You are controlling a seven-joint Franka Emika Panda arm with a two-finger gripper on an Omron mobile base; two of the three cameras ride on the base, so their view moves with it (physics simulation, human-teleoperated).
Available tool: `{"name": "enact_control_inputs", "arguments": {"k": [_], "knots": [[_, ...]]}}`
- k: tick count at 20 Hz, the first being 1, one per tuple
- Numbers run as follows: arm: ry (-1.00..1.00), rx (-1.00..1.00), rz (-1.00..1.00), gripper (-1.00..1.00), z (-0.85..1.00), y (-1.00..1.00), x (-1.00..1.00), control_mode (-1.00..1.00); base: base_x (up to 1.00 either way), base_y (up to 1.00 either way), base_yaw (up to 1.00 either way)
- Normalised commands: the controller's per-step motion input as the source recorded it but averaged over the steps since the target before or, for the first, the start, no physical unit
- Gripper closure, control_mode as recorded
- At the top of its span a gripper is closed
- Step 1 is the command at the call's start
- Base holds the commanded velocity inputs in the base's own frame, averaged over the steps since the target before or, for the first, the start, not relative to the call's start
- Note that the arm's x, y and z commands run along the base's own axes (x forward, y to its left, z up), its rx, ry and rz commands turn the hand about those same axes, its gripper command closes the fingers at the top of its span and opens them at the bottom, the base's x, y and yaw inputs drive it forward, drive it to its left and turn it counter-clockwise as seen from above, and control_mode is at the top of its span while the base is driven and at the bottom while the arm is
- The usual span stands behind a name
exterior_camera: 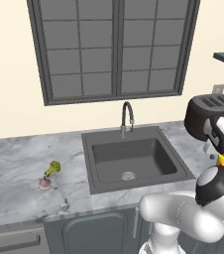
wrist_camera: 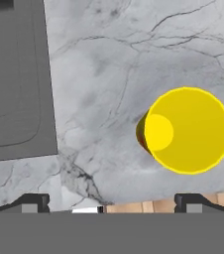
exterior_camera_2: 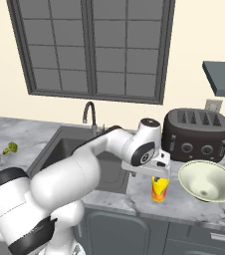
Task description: Remove the garlic and broccoli from the sink. Then move the bowl and cup from the counter to the sink for washing.
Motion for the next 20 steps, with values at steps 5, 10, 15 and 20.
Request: {"name": "enact_control_inputs", "arguments": {"k": [5, 10, 15, 20], "knots": [[-0.01, 0.00, -0.02, -1.00, -0.06, -0.03, 0.10, -1.00, 0.00, 0.00, 0.00], [0.00, 0.00, -0.02, -1.00, -0.05, -0.03, 0.15, -1.00, 0.00, 0.00, 0.00], [0.00, 0.00, -0.02, -1.00, -0.04, -0.07, 0.13, -1.00, 0.00, 0.00, 0.00], [0.00, 0.00, -0.03, -1.00, -0.04, -0.08, 0.09, -1.00, 0.00, 0.00, 0.00]]}}
